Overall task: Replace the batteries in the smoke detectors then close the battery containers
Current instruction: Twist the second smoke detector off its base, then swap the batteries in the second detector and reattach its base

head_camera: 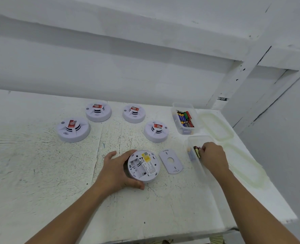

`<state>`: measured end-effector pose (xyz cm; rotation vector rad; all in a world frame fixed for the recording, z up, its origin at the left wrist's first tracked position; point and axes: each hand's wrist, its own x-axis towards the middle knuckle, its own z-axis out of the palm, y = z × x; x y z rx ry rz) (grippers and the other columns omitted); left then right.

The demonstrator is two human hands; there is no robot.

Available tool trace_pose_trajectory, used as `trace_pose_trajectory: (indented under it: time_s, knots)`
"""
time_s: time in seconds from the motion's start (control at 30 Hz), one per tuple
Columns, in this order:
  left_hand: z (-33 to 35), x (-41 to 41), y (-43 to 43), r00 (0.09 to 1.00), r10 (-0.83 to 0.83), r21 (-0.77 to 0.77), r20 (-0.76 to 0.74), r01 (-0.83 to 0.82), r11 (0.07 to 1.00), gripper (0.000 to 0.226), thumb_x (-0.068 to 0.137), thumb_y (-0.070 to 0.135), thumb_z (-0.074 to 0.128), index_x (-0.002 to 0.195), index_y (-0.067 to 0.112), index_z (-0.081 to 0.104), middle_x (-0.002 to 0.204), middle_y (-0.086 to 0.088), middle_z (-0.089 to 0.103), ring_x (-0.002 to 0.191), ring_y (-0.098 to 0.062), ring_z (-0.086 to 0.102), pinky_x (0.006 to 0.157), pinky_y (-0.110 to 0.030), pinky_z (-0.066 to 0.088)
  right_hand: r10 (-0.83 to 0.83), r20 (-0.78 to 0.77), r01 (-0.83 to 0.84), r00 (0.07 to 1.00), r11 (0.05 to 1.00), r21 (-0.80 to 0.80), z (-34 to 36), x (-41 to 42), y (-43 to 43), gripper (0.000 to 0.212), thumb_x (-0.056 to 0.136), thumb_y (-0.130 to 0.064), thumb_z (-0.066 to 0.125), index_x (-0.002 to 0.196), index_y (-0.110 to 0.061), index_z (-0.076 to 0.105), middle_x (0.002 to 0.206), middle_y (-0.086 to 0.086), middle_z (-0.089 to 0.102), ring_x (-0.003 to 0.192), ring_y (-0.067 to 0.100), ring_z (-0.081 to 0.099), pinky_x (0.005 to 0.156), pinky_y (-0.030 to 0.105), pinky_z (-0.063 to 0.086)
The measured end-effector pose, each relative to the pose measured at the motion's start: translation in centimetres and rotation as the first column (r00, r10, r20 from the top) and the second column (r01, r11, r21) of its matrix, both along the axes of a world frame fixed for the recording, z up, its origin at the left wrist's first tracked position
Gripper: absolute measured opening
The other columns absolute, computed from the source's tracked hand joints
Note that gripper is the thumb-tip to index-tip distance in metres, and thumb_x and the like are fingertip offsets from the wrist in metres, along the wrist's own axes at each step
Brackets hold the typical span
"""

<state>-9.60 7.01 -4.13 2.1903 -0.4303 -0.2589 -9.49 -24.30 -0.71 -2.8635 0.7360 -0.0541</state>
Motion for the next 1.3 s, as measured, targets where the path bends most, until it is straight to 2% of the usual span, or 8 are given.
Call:
trace_pose_trajectory:
  time_s: [0.2,0.33,0.53,0.73,0.87,1.03,1.13,1.3]
  knots:
    - [-0.4,0.1,0.1,1.000,0.019,0.029,-0.008,-0.019,0.999,0.126,0.020,0.082,0.070,0.135,0.043,0.037,0.107,0.042,0.045,0.126,-0.003,0.011,0.115,-0.033,0.008,-0.036,0.045,0.027,0.998,0.982,0.185,0.2,-0.1,-0.4,0.022,0.090,-0.005,0.043,0.079,-0.006,0.063,0.081,0.015,0.067,0.066,0.033,0.065,0.063,0.040,0.057]
    - [0.5,-0.2,0.0,0.999,0.027,-0.005,-0.046,-0.027,1.000,0.124,0.020,0.075,0.073,0.134,0.042,0.037,0.105,0.045,0.038,0.095,0.017,0.007,0.115,-0.036,0.011,-0.071,0.064,0.049,0.995,0.954,0.295,1.0,0.0,-0.4,0.022,0.090,-0.002,0.041,0.081,-0.005,0.061,0.078,0.017,0.067,0.058,0.032,0.068,0.062,0.046,0.059]
    - [0.3,-0.2,0.0,1.000,0.008,-0.006,-0.025,-0.009,1.000,0.123,0.018,0.084,0.066,0.131,0.047,0.035,0.105,0.046,0.039,0.097,0.017,0.005,0.115,-0.034,0.009,-0.155,0.130,0.087,0.979,0.902,0.422,3.2,0.9,-0.9,0.018,0.093,0.000,0.043,0.087,-0.001,0.060,0.080,0.017,0.065,0.055,0.032,0.069,0.060,0.047,0.059]
    - [-0.9,0.1,0.0,0.999,0.033,0.024,0.016,-0.034,0.999,0.120,0.028,0.081,0.073,0.135,0.044,0.036,0.114,0.038,0.051,0.133,-0.006,0.011,0.116,-0.033,0.005,-0.104,0.331,-0.028,0.938,0.928,0.371,5.4,3.1,-1.3,0.019,0.091,-0.005,0.046,0.086,0.001,0.063,0.078,0.014,0.068,0.059,0.023,0.068,0.060,0.039,0.057]
    - [-0.4,0.0,-0.2,0.999,0.043,0.019,0.011,-0.043,0.999,0.114,0.028,0.078,0.075,0.130,0.048,0.035,0.110,0.039,0.051,0.118,0.006,0.010,0.116,-0.031,0.005,0.073,0.383,-0.167,0.921,0.961,0.219,6.1,6.2,-0.7,0.014,0.088,-0.007,0.054,0.088,-0.006,0.068,0.084,0.005,0.066,0.075,0.021,0.061,0.071,0.028,0.046]
    - [-1.1,0.3,-0.3,0.997,0.066,0.068,0.033,-0.068,0.995,0.119,0.024,0.084,0.071,0.131,0.051,0.034,0.111,0.040,0.051,0.136,-0.010,0.011,0.113,-0.030,0.008,0.219,0.179,-0.249,0.959,0.955,0.162,5.0,11.0,-0.2,0.023,0.086,0.003,0.051,0.095,-0.003,0.071,0.103,0.012,0.069,0.086,0.023,0.060,0.069,0.025,0.041]
    - [-0.3,0.1,-0.5,0.998,0.051,0.062,0.036,-0.053,0.997,0.106,0.026,0.079,0.074,0.121,0.057,0.032,0.109,0.044,0.045,0.120,0.018,0.009,0.108,-0.021,0.003,0.249,0.008,-0.247,0.969,0.958,0.145,4.3,13.1,0.1,0.027,0.083,0.009,0.049,0.095,0.001,0.072,0.103,0.016,0.070,0.080,0.026,0.058,0.066,0.026,0.041]
    - [0.5,-0.1,-0.6,0.999,0.051,0.065,0.015,-0.052,0.997,0.100,0.030,0.071,0.080,0.115,0.059,0.028,0.108,0.046,0.040,0.108,0.016,0.008,0.106,-0.018,-0.001,0.307,-0.209,-0.284,0.928,0.949,0.135,3.4,14.7,0.6,0.023,0.082,0.003,0.053,0.095,0.003,0.071,0.087,0.014,0.065,0.072,0.023,0.051,0.053,0.022,0.038]
